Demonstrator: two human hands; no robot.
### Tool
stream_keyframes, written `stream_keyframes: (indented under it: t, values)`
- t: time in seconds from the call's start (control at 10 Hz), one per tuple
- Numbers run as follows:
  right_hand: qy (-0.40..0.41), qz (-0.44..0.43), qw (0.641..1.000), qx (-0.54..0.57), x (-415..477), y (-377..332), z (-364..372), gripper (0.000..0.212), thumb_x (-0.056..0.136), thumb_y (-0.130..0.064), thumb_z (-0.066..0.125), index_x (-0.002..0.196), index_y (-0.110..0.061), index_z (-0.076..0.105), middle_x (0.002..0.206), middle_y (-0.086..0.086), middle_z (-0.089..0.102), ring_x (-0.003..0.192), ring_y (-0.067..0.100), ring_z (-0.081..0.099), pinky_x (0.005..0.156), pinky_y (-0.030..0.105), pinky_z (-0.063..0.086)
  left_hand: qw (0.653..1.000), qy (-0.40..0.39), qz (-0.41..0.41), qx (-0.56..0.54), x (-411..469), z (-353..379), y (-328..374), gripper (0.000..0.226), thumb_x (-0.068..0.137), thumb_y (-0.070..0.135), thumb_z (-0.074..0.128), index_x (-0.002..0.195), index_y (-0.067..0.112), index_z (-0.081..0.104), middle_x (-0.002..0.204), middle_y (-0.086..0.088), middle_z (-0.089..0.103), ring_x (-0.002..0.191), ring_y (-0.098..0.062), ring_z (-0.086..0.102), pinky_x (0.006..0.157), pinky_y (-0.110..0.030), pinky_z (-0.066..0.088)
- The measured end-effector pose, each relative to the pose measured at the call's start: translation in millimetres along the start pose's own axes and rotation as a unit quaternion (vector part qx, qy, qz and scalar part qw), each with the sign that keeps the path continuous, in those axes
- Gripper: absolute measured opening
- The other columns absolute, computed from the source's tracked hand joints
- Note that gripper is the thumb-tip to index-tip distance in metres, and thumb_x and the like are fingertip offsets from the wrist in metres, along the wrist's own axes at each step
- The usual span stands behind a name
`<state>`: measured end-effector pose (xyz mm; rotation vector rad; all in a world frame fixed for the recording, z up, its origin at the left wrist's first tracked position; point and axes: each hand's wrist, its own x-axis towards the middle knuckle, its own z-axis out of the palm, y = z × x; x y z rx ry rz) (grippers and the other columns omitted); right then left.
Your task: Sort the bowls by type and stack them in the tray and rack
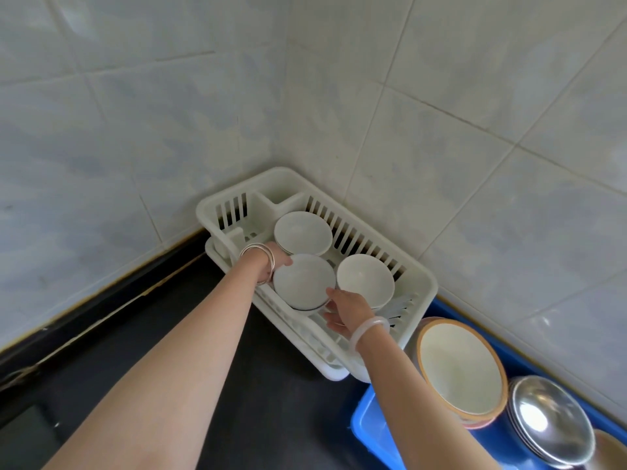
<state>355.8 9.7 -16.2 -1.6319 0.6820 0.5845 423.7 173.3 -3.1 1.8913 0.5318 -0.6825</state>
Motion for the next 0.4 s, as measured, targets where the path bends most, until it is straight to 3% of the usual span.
stream_keyframes:
  t: [0.1, 0.2, 0.3, 0.4]
  values:
    - [-0.010, 0.010, 1.000, 0.020, -7, 1, 1, 0.013, 0.093, -0.031, 0.052, 0.085, -0.022, 0.053, 0.112, 0.006, 0.062, 0.099, 0.024, 0.061, 0.089, 0.038, 0.050, 0.998, 0.043, 0.039, -0.030, -6, 5, -4, 0.014, 0.089, 0.007, 0.049, 0.095, 0.003, 0.061, 0.104, -0.020, 0.060, 0.093, -0.029, 0.056, 0.082, -0.039, 0.047]
    - [-0.017, 0.000, 0.999, 0.029, -25, -2, -5, 0.015, 0.093, -0.030, 0.050, 0.084, -0.019, 0.056, 0.114, 0.009, 0.064, 0.104, 0.027, 0.061, 0.092, 0.038, 0.048, 0.995, 0.077, 0.064, -0.017, -22, 9, -5, 0.021, 0.090, 0.013, 0.048, 0.073, 0.007, 0.060, 0.085, -0.014, 0.063, 0.088, -0.027, 0.054, 0.076, -0.035, 0.043]
    - [-0.017, -0.067, 0.994, 0.090, -50, -14, -26, 0.019, 0.095, -0.022, 0.046, 0.100, -0.011, 0.062, 0.102, 0.007, 0.066, 0.095, 0.024, 0.062, 0.084, 0.033, 0.049, 0.979, 0.147, 0.120, -0.068, -49, 14, -7, 0.030, 0.092, 0.015, 0.041, 0.067, 0.018, 0.057, 0.073, -0.002, 0.057, 0.090, -0.024, 0.052, 0.076, -0.032, 0.039]
    - [-0.013, -0.213, 0.965, 0.155, -100, -29, -64, 0.021, 0.098, -0.021, 0.042, 0.102, -0.018, 0.063, 0.111, 0.007, 0.070, 0.093, 0.020, 0.067, 0.085, 0.031, 0.051, 0.956, 0.220, 0.145, -0.131, -87, 29, -18, 0.031, 0.095, 0.019, 0.040, 0.117, 0.015, 0.062, 0.122, -0.006, 0.061, 0.117, -0.027, 0.053, 0.094, -0.036, 0.040]
